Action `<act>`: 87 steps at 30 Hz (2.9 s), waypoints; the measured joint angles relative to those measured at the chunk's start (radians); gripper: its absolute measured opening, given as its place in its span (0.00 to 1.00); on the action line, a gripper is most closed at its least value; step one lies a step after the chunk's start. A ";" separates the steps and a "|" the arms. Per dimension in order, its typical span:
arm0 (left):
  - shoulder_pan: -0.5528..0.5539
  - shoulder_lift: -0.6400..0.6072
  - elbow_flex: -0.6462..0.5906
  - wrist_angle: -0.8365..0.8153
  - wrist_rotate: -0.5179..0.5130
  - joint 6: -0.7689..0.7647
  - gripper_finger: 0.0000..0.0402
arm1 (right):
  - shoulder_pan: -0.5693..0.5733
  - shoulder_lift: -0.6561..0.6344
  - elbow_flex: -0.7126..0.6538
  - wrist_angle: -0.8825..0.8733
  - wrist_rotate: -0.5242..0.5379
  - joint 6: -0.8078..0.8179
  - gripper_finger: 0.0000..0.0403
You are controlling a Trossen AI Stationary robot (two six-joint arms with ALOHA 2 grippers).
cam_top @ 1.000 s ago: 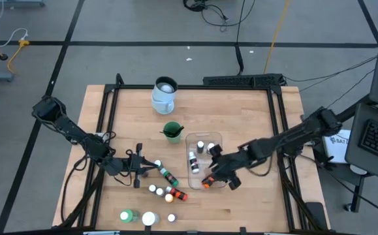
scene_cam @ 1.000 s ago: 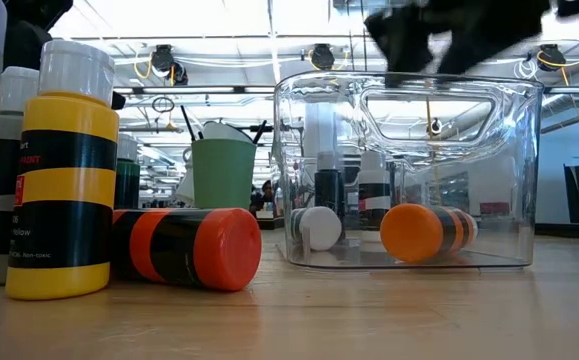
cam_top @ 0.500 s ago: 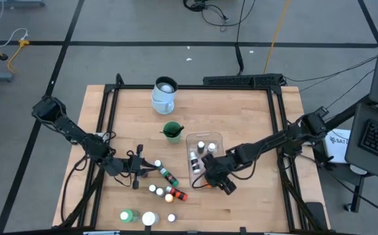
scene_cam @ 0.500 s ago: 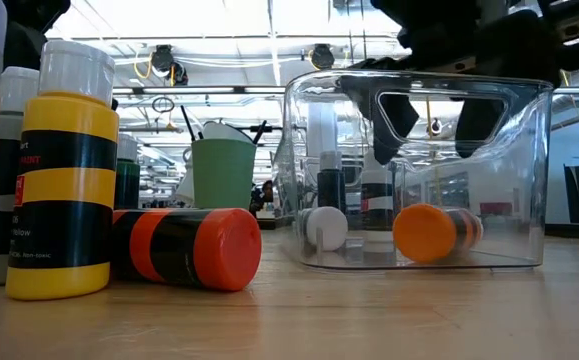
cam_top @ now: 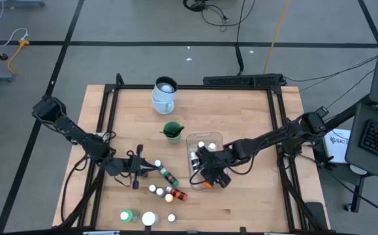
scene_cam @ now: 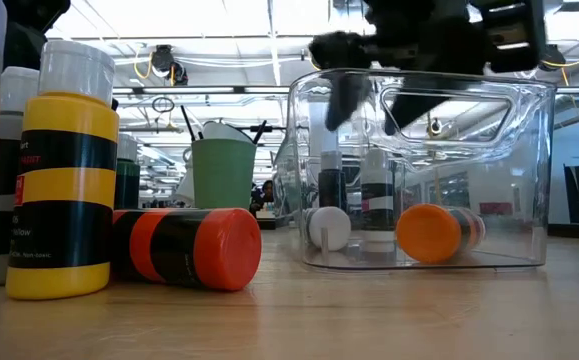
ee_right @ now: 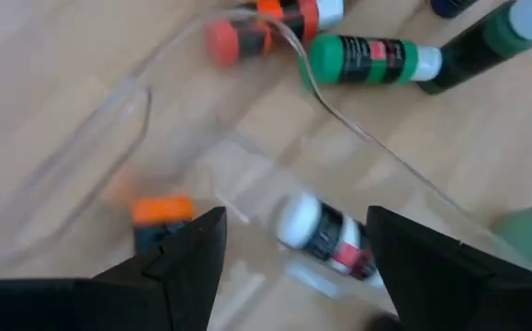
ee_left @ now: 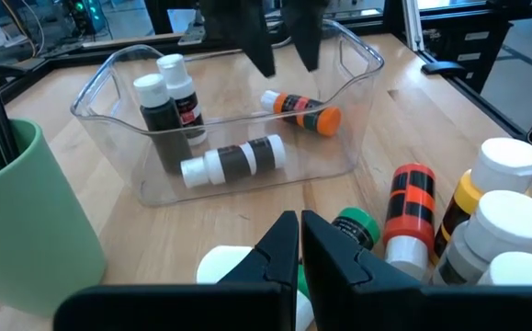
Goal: Pick & Place Paint Supplies
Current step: Put the small blue paint bottle into the transparent bin
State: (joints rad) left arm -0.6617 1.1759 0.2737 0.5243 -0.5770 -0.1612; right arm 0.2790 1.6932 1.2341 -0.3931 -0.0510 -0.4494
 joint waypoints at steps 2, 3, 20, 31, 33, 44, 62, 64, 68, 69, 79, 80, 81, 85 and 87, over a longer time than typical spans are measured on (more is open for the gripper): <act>0.000 0.000 0.000 -0.003 0.000 0.001 0.05 | -0.010 0.004 0.029 -0.045 0.018 -0.068 0.63; 0.000 0.000 0.000 -0.006 0.000 0.001 0.05 | -0.019 0.012 0.039 -0.057 0.021 -0.103 0.63; 0.000 0.081 0.003 0.016 0.001 -0.013 0.05 | -0.115 0.105 0.022 0.137 -0.083 -0.116 0.54; 0.000 0.081 0.002 0.022 0.002 -0.008 0.05 | -0.124 0.103 -0.046 0.305 -0.073 0.000 0.50; 0.000 0.081 0.002 0.024 0.002 -0.006 0.05 | -0.124 0.103 -0.057 0.328 -0.039 0.032 0.51; 0.000 0.082 0.001 0.027 0.012 -0.001 0.05 | -0.097 0.082 -0.060 0.365 0.000 0.012 0.50; -0.001 0.082 0.000 0.027 0.035 -0.005 0.05 | -0.079 0.054 -0.061 0.197 0.121 0.136 0.50; -0.001 0.082 0.000 0.027 0.035 -0.006 0.05 | -0.089 0.074 -0.056 0.236 0.095 0.147 0.50; -0.001 0.082 0.000 0.027 0.035 -0.006 0.05 | -0.098 0.111 -0.065 0.242 0.095 0.174 0.50; -0.002 0.082 0.000 0.027 0.035 -0.006 0.05 | -0.101 0.121 -0.063 0.257 0.083 0.170 0.50; -0.001 0.082 0.000 0.031 0.036 -0.002 0.05 | -0.110 0.124 -0.062 0.256 0.023 0.173 0.50; -0.001 0.082 0.000 0.031 0.036 -0.001 0.05 | -0.110 0.124 -0.062 0.256 0.023 0.177 0.50; -0.002 0.082 0.000 0.032 0.036 -0.001 0.05 | -0.110 0.132 -0.062 0.259 0.023 0.179 0.50; -0.001 0.082 0.000 0.032 0.037 -0.002 0.05 | -0.117 0.155 -0.060 0.263 0.016 0.181 0.50; -0.001 0.082 0.000 0.032 0.037 -0.002 0.05 | -0.122 0.166 -0.059 0.265 0.008 0.169 0.50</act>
State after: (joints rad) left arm -0.6628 1.2579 0.2737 0.5564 -0.5400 -0.1628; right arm 0.1570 1.8593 1.1751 -0.1283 -0.0435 -0.2800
